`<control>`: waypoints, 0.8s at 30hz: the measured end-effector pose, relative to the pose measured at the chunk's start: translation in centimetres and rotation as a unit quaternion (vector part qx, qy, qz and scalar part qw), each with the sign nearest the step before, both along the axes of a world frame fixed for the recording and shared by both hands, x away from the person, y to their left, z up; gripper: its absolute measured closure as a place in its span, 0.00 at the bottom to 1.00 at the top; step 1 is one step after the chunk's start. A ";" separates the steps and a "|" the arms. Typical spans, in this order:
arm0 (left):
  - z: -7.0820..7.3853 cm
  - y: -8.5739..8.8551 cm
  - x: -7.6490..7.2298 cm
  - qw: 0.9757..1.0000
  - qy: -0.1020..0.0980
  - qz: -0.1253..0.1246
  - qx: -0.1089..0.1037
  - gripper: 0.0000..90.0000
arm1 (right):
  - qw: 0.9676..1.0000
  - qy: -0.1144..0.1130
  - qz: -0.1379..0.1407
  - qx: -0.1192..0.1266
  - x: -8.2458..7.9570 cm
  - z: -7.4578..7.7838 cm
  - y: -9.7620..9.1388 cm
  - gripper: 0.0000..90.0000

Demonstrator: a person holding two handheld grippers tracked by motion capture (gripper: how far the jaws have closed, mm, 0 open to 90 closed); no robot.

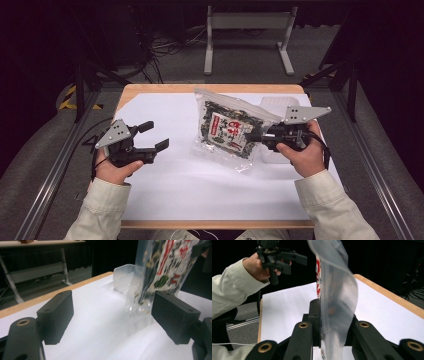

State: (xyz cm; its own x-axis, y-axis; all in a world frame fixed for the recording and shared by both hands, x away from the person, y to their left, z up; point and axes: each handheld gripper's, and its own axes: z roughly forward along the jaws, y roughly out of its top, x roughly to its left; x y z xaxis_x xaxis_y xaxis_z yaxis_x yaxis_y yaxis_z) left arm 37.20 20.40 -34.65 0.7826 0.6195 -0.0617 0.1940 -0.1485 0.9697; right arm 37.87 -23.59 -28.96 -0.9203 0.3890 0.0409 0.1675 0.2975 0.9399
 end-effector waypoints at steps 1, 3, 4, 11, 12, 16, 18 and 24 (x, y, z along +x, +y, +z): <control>-0.3 0.1 0.2 1.000 0.006 0.002 0.002 0.20 | 1.000 0.001 -0.004 0.000 0.1 0.2 -0.2 0.85; -0.6 0.3 0.3 1.000 0.012 0.004 0.003 0.20 | 1.000 0.001 -0.012 0.000 0.3 0.7 -0.7 0.85; -0.8 0.3 0.4 1.000 0.015 0.003 0.005 0.20 | 1.000 0.001 -0.013 0.001 0.3 0.8 -0.9 0.85; -2.8 0.9 1.3 0.998 0.044 -0.009 0.034 0.20 | 0.999 0.010 -0.044 0.014 1.0 1.6 -2.5 0.85; -3.1 1.1 1.5 0.998 0.044 -0.008 0.037 0.20 | 0.999 0.010 -0.049 0.015 1.1 1.8 -2.8 0.85; -3.9 1.5 2.0 0.997 0.058 -0.004 0.045 0.20 | 0.998 0.013 -0.058 0.013 1.5 2.6 -3.4 0.85; -4.2 1.6 2.2 0.997 0.064 -0.003 0.044 0.19 | 0.998 0.012 -0.068 0.005 1.8 3.1 -3.8 0.85; -5.0 2.1 2.7 0.996 0.086 -0.006 0.029 0.15 | 0.995 0.010 -0.096 -0.012 3.0 4.3 -5.0 0.85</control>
